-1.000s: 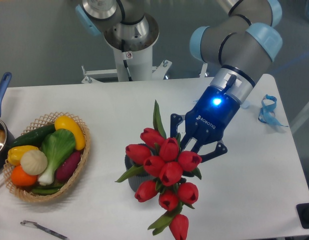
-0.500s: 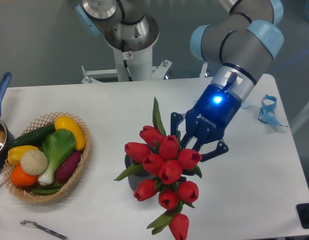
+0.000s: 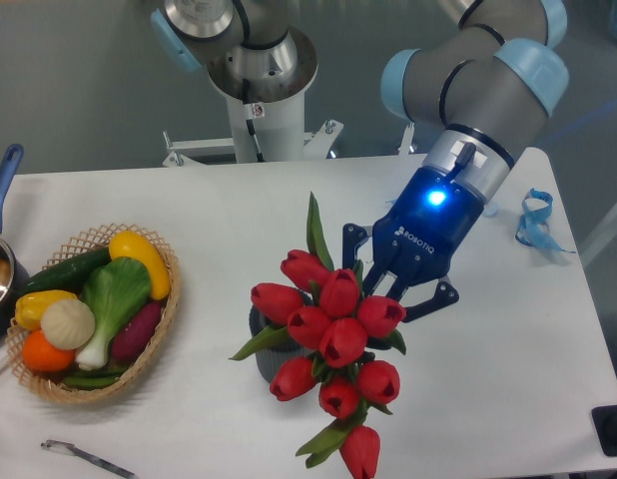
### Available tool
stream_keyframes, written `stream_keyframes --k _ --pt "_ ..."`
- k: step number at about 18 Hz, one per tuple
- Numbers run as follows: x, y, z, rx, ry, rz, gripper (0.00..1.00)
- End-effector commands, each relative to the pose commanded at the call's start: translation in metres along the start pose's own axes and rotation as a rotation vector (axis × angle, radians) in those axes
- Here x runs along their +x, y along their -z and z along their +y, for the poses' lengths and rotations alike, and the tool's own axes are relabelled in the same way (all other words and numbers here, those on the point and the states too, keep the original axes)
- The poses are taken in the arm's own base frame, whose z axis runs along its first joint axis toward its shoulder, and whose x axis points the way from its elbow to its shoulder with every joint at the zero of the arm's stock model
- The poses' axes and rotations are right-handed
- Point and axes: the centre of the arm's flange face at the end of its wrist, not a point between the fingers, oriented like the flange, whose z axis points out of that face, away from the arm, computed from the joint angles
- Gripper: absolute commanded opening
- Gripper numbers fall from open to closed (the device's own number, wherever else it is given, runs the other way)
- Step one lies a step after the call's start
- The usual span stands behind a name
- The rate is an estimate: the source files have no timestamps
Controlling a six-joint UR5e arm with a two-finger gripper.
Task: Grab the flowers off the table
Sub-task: 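Hold the tulip bouquet raised above the table beside the grey vase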
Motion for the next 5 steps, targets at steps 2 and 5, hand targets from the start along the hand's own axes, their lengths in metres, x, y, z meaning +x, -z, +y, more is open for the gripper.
stream_keyframes --k 2,5 --pt "-0.0003 0.0008 -0.0023 0.002 -0.006 -0.002 0.23" --pt "-0.0003 0.0008 -0.0021 0.001 -0.004 -0.002 0.23"
